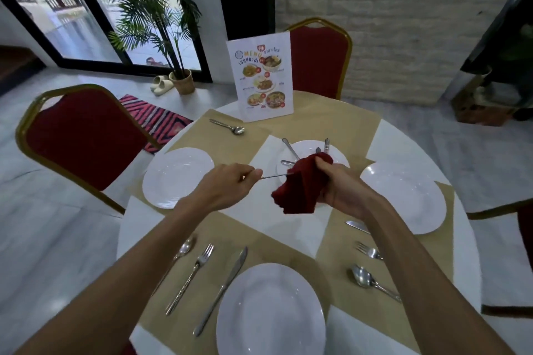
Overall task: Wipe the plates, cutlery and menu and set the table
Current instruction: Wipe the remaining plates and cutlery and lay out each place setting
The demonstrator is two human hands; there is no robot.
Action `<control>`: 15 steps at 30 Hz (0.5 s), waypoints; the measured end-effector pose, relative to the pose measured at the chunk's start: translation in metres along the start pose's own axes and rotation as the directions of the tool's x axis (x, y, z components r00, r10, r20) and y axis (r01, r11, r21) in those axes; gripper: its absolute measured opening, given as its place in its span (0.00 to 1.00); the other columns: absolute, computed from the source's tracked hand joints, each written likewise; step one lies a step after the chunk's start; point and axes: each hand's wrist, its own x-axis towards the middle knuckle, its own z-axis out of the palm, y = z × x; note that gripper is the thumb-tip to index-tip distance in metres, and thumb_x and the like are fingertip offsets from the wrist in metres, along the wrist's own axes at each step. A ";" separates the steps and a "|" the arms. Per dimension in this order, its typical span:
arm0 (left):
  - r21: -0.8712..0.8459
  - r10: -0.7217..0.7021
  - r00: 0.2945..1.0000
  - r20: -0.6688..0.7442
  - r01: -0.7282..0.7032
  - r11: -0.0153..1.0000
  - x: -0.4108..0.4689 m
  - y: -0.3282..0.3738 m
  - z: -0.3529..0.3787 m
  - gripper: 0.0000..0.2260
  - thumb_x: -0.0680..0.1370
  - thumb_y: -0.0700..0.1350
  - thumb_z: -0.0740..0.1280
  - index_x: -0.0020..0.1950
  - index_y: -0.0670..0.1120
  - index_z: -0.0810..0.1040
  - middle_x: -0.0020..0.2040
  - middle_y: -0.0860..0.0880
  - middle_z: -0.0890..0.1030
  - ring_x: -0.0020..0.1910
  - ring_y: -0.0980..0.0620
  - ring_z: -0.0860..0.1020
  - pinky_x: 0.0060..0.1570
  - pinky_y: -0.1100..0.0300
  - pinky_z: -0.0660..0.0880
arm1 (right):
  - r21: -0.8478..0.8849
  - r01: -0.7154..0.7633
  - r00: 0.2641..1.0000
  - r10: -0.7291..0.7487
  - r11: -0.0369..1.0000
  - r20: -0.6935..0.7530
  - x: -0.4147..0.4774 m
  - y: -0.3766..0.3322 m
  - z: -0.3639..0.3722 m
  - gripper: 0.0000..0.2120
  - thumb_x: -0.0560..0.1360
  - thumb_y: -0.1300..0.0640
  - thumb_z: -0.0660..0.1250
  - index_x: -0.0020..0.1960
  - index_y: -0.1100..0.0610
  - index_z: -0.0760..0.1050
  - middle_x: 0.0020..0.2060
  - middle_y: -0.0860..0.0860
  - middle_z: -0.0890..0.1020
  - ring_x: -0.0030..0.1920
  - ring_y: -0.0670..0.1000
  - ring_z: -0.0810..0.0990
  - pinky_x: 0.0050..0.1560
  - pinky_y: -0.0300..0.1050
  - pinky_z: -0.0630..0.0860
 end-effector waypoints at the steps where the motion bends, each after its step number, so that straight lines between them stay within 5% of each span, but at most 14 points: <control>1: 0.022 0.024 0.999 0.030 -0.024 0.999 0.007 -0.009 -0.004 0.21 0.83 0.58 0.58 0.33 0.51 0.70 0.29 0.51 0.74 0.33 0.49 0.74 0.38 0.53 0.72 | -0.099 -0.009 0.999 0.013 0.995 0.041 0.004 -0.002 0.008 0.17 0.85 0.53 0.59 0.65 0.63 0.77 0.60 0.59 0.84 0.60 0.55 0.84 0.51 0.48 0.83; 5: 0.074 0.071 0.993 0.094 -0.078 0.994 0.037 -0.054 -0.026 0.14 0.82 0.59 0.62 0.39 0.55 0.76 0.33 0.53 0.77 0.35 0.54 0.75 0.36 0.58 0.69 | -0.389 0.015 0.996 0.018 0.921 0.082 0.035 -0.009 0.034 0.10 0.82 0.59 0.65 0.60 0.62 0.79 0.52 0.56 0.87 0.53 0.54 0.87 0.54 0.46 0.82; 9: 0.247 0.080 0.996 -0.032 -0.070 0.966 0.071 -0.109 -0.031 0.16 0.79 0.62 0.63 0.46 0.52 0.82 0.41 0.53 0.78 0.47 0.50 0.76 0.49 0.52 0.69 | -0.590 0.031 0.999 -0.004 0.807 0.048 0.084 -0.004 0.072 0.15 0.72 0.49 0.70 0.54 0.57 0.83 0.50 0.54 0.88 0.54 0.56 0.86 0.63 0.56 0.79; 12: 0.247 0.015 0.986 -0.168 0.027 0.969 0.095 -0.150 -0.019 0.15 0.78 0.62 0.64 0.54 0.54 0.84 0.61 0.50 0.77 0.66 0.47 0.71 0.70 0.44 0.60 | -0.600 0.041 0.997 -0.076 0.799 -0.033 0.132 0.006 0.101 0.14 0.72 0.49 0.68 0.53 0.56 0.81 0.50 0.55 0.87 0.54 0.55 0.85 0.62 0.55 0.79; 15: 0.249 -0.139 0.974 -0.178 0.181 0.951 0.116 -0.174 0.001 0.19 0.82 0.61 0.58 0.70 0.58 0.76 0.79 0.45 0.62 0.79 0.44 0.55 0.76 0.40 0.44 | -0.567 0.023 0.986 -0.111 0.823 -0.122 0.178 0.025 0.128 0.06 0.79 0.55 0.66 0.53 0.55 0.80 0.50 0.53 0.84 0.52 0.53 0.82 0.52 0.46 0.76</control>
